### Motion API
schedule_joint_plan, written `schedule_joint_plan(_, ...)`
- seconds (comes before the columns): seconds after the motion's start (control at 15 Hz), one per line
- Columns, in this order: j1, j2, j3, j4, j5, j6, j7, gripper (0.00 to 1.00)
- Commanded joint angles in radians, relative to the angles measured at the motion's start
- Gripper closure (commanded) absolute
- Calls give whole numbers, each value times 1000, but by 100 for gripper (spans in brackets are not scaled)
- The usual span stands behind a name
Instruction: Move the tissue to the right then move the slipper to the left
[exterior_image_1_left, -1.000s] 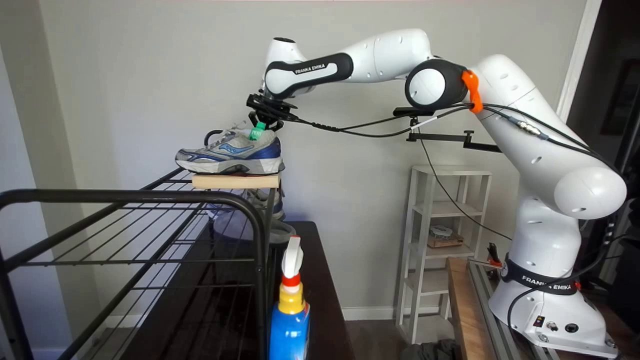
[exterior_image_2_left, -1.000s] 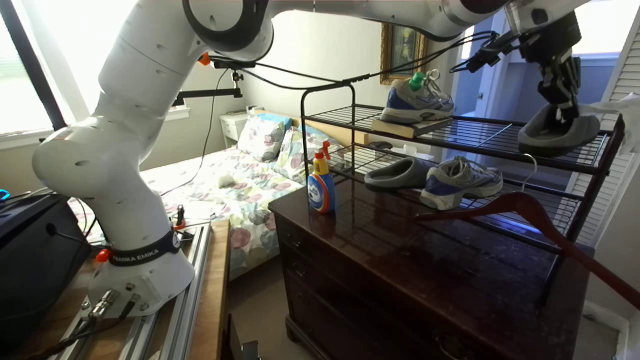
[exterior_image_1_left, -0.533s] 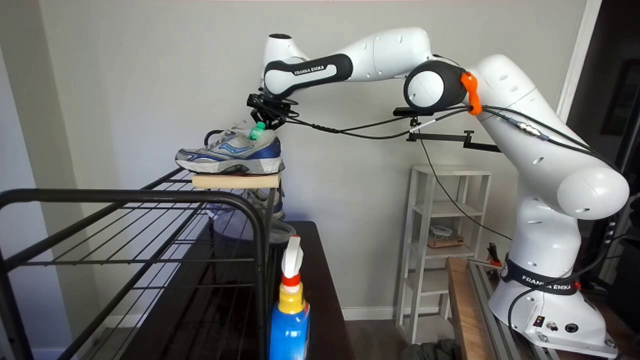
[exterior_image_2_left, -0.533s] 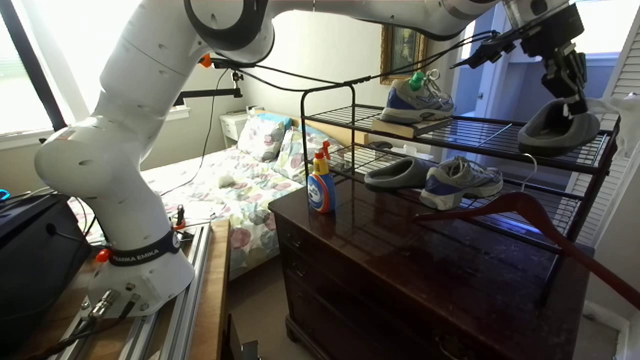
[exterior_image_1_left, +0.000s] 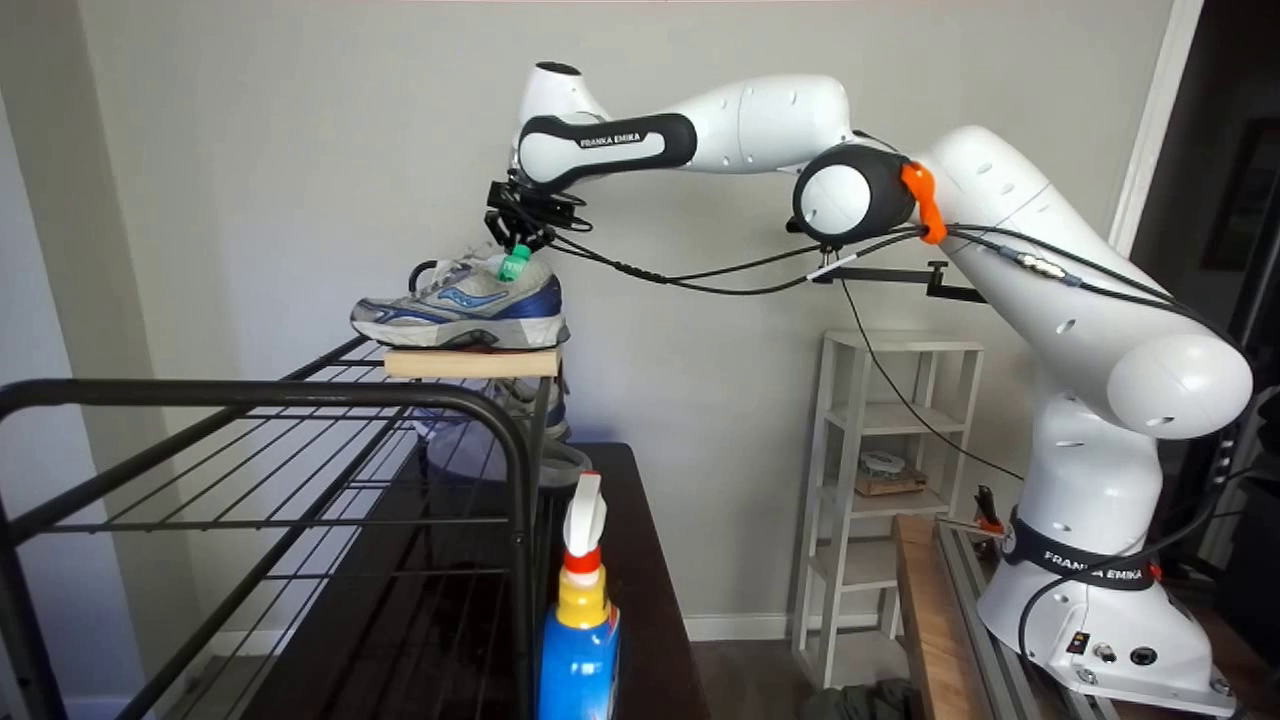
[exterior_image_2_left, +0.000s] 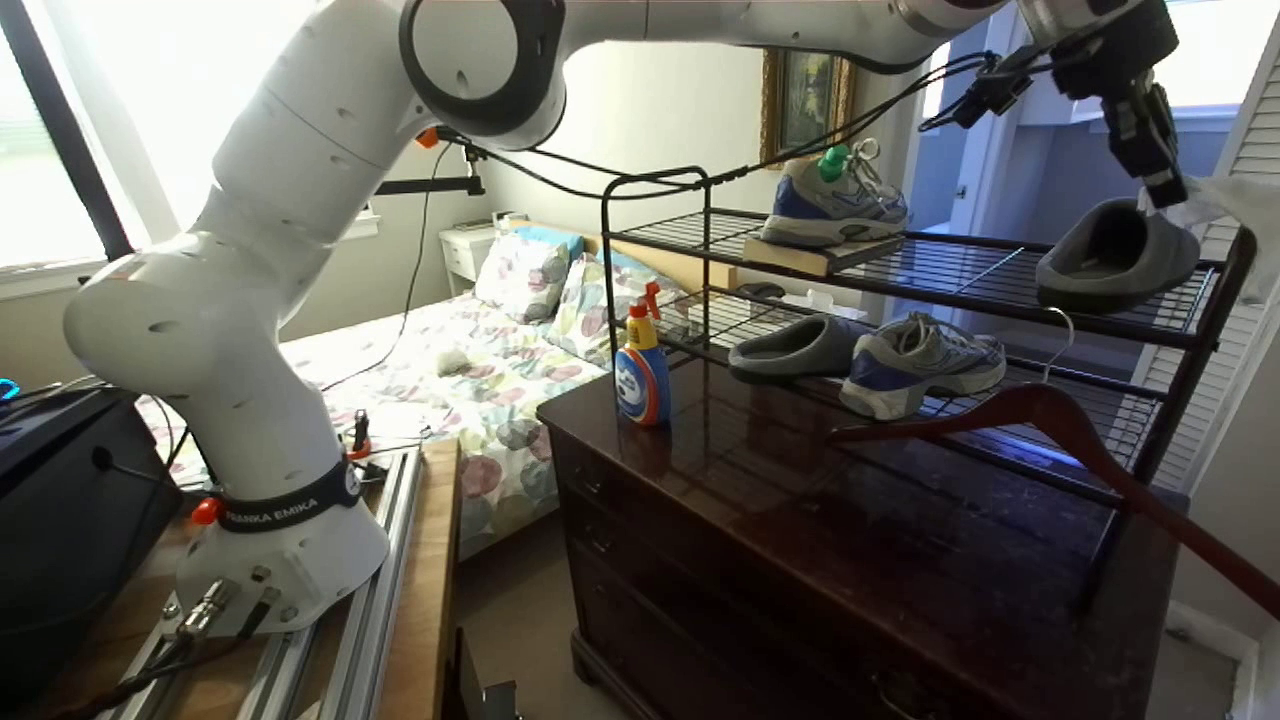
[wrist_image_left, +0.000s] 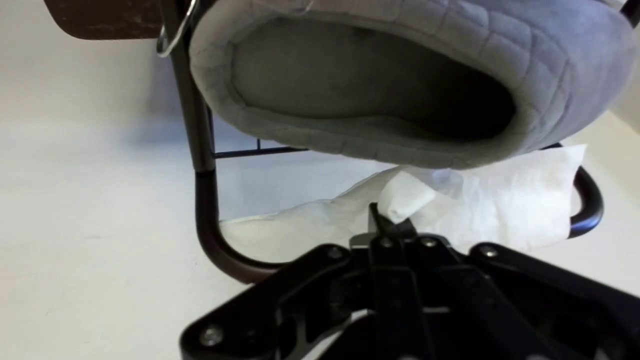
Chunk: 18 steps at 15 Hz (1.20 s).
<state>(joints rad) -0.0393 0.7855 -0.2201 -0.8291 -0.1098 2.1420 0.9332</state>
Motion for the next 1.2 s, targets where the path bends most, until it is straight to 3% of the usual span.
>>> schedule_joint_plan(0.0,-39,83,81,151,78,-71,-108,100)
schedule_joint_plan(0.6,-26,116,132,205,70,-241,-156,100)
schedule_joint_plan(1.13,-93,73,127,269,75,-213,-146,100)
